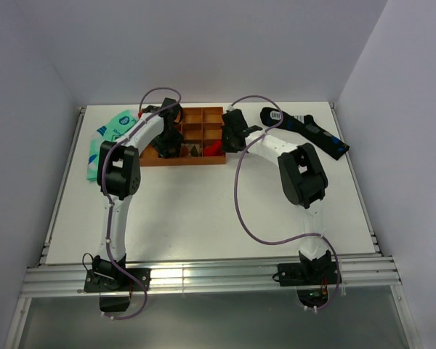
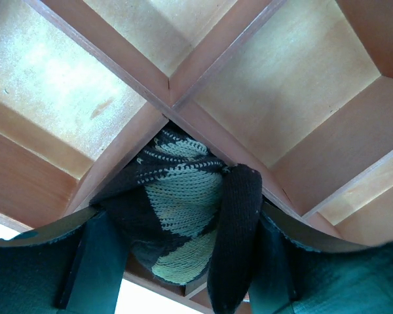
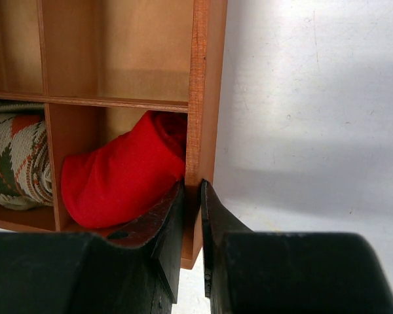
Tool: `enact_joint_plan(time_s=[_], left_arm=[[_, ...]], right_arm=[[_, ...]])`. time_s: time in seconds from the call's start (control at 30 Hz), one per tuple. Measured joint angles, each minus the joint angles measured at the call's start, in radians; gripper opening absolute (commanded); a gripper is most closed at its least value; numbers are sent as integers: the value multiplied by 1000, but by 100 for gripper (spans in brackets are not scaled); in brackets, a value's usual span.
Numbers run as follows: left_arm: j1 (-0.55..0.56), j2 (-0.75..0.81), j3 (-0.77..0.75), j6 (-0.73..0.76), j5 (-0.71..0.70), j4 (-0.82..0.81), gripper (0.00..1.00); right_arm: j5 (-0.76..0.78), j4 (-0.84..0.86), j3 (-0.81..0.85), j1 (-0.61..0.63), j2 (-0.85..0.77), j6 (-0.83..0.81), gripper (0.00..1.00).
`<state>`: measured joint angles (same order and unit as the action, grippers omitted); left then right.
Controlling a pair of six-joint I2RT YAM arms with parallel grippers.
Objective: Roll the socks
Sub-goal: Place the sock in the storage box.
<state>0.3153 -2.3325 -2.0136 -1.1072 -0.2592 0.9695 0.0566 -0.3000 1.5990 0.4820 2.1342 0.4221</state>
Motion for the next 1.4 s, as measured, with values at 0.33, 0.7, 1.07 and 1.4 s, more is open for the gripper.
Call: enact_joint_plan(time_s=[0.33,0.7,1.07,1.4], left_arm=[[-1,2,0,19,0,1,65],[-2,19,14,57,-6,-10,64],[-3,53,14,79,-36,-6,61],[-13,80,14,93,-54,-5,57]], right_arm=[[-1,-3,5,0,2,-2,0],[-1,0,18,0,13,-1,0],[-1,0,19,0,14,-2,0],[-4,-3,22,0,15,-2,0]])
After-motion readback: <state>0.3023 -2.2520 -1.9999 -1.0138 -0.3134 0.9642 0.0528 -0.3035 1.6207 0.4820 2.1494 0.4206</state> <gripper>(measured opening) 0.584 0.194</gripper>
